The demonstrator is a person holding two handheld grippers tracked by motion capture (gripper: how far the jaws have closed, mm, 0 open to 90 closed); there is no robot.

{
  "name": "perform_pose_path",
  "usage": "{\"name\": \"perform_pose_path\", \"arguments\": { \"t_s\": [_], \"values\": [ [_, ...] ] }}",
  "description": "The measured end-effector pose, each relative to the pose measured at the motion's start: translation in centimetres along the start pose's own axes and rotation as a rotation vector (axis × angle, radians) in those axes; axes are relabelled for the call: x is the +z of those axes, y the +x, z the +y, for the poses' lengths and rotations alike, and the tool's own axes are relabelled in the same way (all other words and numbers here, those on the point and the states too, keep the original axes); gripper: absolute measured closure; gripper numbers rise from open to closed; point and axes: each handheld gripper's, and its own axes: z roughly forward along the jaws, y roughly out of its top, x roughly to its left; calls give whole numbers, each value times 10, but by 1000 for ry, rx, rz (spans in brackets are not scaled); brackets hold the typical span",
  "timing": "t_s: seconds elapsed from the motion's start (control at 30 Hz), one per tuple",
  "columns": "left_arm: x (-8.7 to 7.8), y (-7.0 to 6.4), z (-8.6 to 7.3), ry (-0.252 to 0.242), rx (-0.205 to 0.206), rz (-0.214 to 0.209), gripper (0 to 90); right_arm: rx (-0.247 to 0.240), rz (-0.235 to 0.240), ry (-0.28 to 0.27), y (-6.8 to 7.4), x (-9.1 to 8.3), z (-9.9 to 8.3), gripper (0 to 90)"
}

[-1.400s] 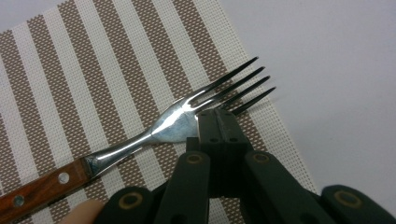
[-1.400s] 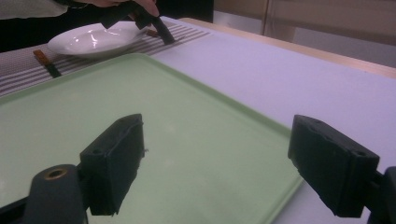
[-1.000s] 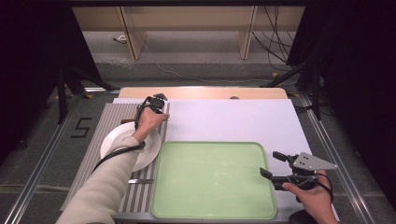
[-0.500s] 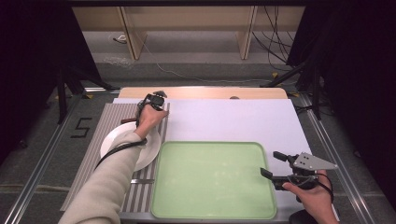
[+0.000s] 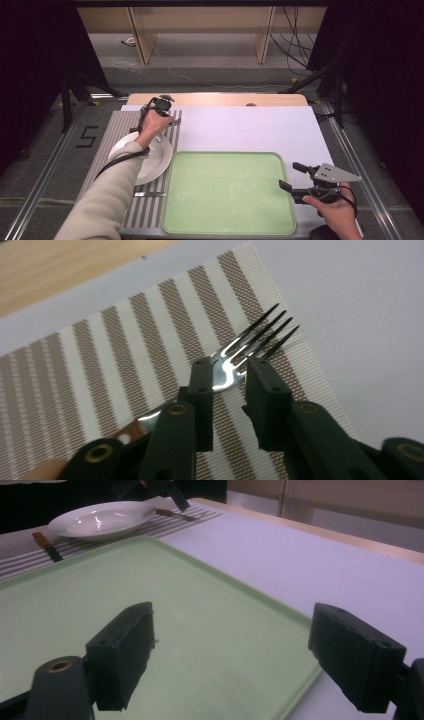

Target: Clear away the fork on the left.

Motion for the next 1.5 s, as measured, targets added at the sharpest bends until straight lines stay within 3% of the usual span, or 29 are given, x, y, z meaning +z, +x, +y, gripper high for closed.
{"name": "perform_pose_path", "arguments": {
  "t_s": [0.07, 0.1, 0.13, 0.17, 0.23, 0.37, 0.5, 0.6, 0.77, 0.93, 1.07, 1.5],
  "values": [
    [-13, 14, -2, -21, 40, 4, 621, -3, 1, -2, 0, 0, 0, 195],
    [-13, 14, -2, -21, 40, 4, 576, -3, 1, -2, 0, 0, 0, 195],
    [-17, 20, -4, -18, 55, 1, 576, -2, -1, -1, 0, 0, 0, 195],
    [-21, 28, -6, -15, 80, -1, 497, -1, -1, -2, 0, 1, 0, 195],
    [-25, 40, -10, -12, 107, 2, 449, -2, -2, 4, 0, 1, 0, 195],
    [-29, 66, -21, -2, 158, 20, 378, 2, -4, 5, 1, 1, 1, 195],
    [-24, 79, -27, 7, 205, 10, 372, 3, -3, 6, 0, 2, 1, 195],
    [-18, 82, -29, 27, 251, -9, 374, 2, -2, 9, 0, 3, 1, 196],
    [-11, 80, -29, 46, 285, -24, 372, 4, -3, 9, 0, 3, 0, 196],
    [-4, 79, -28, 61, 287, -33, 370, 7, -4, 6, 0, 2, 0, 197],
    [0, 79, -27, 79, 311, -35, 368, 10, -6, 3, -1, 1, 0, 197],
    [8, 80, -28, 105, 308, -51, 378, 11, -6, 5, -1, 1, 0, 198]
  ]
}}
